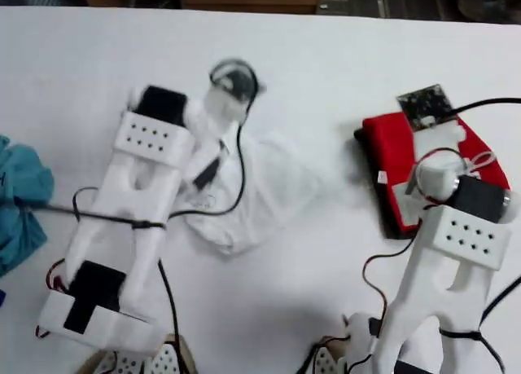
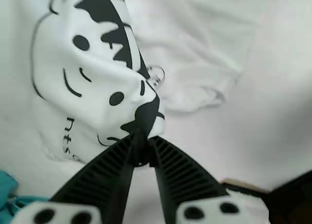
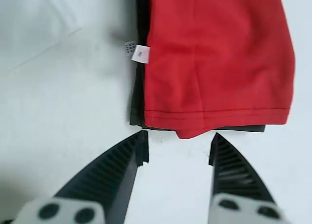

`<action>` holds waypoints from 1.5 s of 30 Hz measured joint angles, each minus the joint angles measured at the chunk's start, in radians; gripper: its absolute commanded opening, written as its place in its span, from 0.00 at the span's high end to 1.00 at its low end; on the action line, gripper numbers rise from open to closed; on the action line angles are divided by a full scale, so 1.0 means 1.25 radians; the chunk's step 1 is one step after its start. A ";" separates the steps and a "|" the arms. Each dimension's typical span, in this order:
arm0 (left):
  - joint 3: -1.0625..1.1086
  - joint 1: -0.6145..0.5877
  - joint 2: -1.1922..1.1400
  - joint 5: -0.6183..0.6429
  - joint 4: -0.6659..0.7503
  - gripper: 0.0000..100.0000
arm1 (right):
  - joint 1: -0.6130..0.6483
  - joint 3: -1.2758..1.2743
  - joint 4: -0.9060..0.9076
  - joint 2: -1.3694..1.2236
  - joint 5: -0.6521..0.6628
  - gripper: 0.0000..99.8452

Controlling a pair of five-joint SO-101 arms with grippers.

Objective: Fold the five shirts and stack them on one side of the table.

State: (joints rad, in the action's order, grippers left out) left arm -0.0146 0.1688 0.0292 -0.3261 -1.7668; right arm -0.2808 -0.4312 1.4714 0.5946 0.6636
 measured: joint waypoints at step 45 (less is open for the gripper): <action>-0.079 -0.965 0.000 -0.126 0.268 0.76 | 0.794 -0.130 -0.362 -0.514 0.016 0.64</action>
State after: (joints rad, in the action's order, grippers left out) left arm -0.1128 -1.0372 0.0292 -0.4841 -1.4323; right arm 0.7119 -0.5938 1.0188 -0.0483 0.6836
